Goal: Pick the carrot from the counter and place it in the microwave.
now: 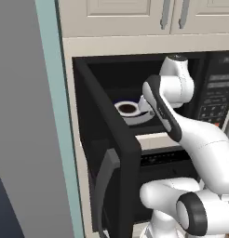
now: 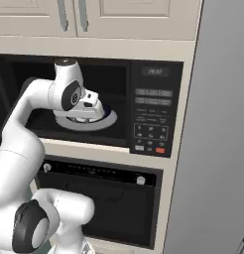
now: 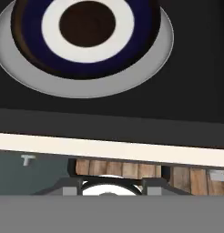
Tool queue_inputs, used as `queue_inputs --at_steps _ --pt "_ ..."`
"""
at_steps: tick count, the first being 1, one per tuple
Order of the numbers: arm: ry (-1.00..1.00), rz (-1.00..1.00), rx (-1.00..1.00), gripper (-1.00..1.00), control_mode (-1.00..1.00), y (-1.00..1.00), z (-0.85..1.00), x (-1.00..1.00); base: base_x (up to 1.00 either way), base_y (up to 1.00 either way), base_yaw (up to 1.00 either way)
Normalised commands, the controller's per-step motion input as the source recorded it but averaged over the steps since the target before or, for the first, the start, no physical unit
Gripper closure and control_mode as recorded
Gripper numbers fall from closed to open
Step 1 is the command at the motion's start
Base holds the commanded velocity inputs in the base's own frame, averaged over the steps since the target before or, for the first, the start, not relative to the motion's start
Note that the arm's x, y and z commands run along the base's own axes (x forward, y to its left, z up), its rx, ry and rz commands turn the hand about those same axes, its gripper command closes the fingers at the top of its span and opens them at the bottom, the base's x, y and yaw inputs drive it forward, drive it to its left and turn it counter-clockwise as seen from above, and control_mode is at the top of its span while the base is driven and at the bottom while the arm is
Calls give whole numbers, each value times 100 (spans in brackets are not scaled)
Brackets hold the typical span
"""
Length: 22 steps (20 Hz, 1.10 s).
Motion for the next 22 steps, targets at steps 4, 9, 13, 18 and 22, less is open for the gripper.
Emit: queue_inputs --at_steps 4,9,13,18,22 --pt "0 0 0 -100 100 0 0 -2 -46 -5 0" --pt "0 0 0 -100 100 0 0 0 -97 -23 0" --pt "0 0 0 -100 100 0 0 0 -71 -14 -5" --pt "0 0 0 -100 100 0 0 0 -23 -4 -40" --pt "0 0 0 -100 100 0 0 0 0 6 -97"
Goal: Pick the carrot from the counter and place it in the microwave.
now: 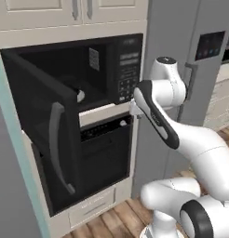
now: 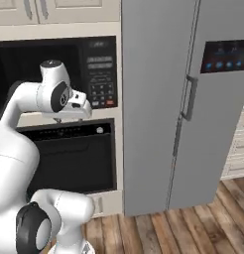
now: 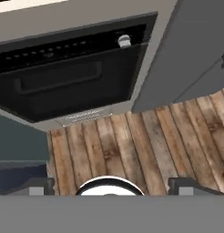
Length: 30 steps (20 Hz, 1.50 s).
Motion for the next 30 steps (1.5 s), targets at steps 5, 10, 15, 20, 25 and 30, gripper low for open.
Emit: queue_inputs --at_steps 5,10,15,20,25,30 --pt "0 0 0 -100 100 0 0 0 0 6 -100" --pt "0 0 0 -100 100 0 0 0 0 6 -100" --pt "0 0 0 -100 100 0 0 0 48 24 -77" --pt "0 0 0 -100 100 0 0 0 100 44 -17" --pt "0 0 0 -100 100 0 0 0 100 10 -1" --pt "0 0 0 -100 100 0 0 0 100 0 4"
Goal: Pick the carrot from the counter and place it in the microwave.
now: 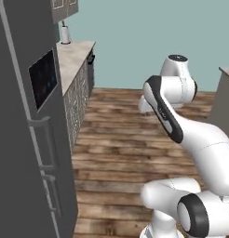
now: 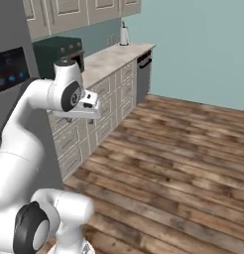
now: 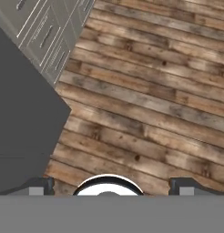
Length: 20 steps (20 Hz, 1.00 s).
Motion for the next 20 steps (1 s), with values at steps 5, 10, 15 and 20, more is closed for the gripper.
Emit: queue_inputs --at_steps 5,10,15,20 --pt "0 0 0 -100 100 0 0 0 100 0 24" --pt "0 0 0 -100 100 0 0 0 100 0 31" --pt "0 0 0 -100 100 0 0 0 100 0 46" --pt "0 0 0 -100 100 0 0 0 100 0 56"
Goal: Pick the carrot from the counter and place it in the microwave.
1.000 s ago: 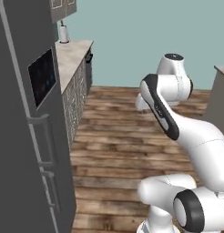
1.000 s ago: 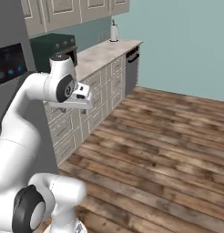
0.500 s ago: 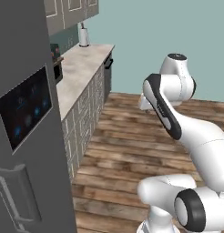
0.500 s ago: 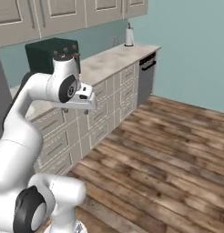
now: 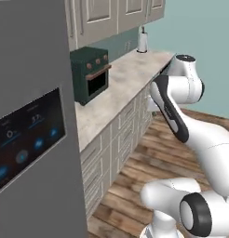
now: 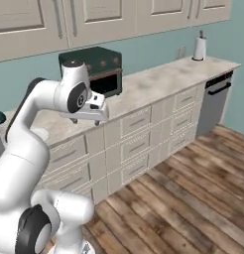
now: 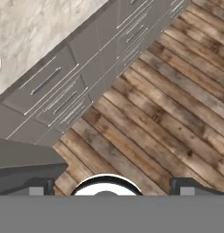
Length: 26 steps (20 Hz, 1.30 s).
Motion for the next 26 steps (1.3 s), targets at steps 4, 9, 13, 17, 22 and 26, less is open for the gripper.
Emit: queue_inputs --at_steps 4,9,13,17,22,26 --pt "0 0 0 -100 100 0 0 0 100 -6 68" --pt "0 0 0 -100 100 0 0 0 100 -9 73" --pt "0 0 0 -100 100 0 0 0 96 -18 68" --pt "0 0 0 -100 100 0 0 0 77 -4 64" --pt "0 0 0 -100 100 0 0 0 15 -2 36" --pt "0 0 0 -100 100 0 0 0 -11 10 2"
